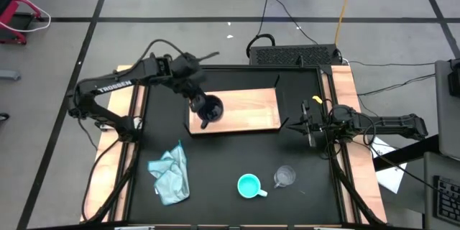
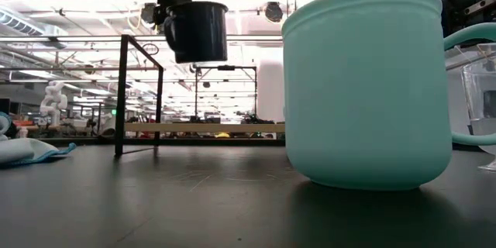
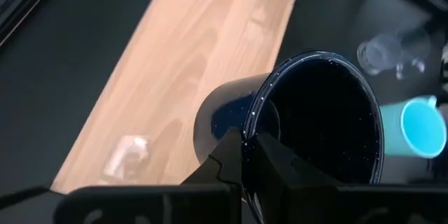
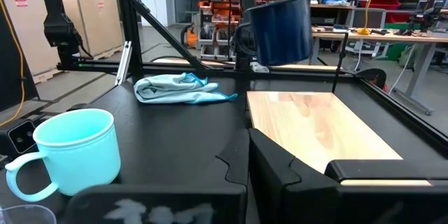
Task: Stack small to large cups/mugs on shelf
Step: Put the dark blue mug to the left on the shelf, then put the light blue mug to the right of the dark blue mug on the shelf
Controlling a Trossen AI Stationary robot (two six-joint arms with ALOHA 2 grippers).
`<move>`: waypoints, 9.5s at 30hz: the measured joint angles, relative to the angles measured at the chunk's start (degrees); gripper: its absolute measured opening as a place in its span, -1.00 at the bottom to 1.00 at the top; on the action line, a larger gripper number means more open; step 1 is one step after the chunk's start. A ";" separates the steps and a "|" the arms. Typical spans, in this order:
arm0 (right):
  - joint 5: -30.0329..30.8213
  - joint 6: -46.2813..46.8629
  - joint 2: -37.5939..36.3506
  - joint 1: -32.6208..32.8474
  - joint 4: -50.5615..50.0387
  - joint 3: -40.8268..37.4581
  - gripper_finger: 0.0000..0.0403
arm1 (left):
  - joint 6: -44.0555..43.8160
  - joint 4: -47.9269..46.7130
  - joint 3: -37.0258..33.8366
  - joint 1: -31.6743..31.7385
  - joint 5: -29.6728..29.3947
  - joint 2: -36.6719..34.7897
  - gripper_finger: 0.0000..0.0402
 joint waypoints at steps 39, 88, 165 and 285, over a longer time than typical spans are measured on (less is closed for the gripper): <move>0.00 0.04 0.02 0.00 -0.98 0.00 -1.00 | 2.49 -0.82 -0.11 0.96 -2.88 12.52 -0.92; -0.01 2.99 0.02 0.02 -0.55 0.00 -1.00 | -7.28 12.07 -9.64 0.89 -0.37 12.39 -0.45; 0.00 1.71 0.02 0.00 -0.17 0.02 -1.00 | 33.82 -12.58 16.24 4.39 2.23 28.61 -0.47; -0.02 3.00 0.01 0.00 -0.39 0.02 -1.00 | 13.65 -20.96 15.70 -4.19 -12.18 -0.34 -0.96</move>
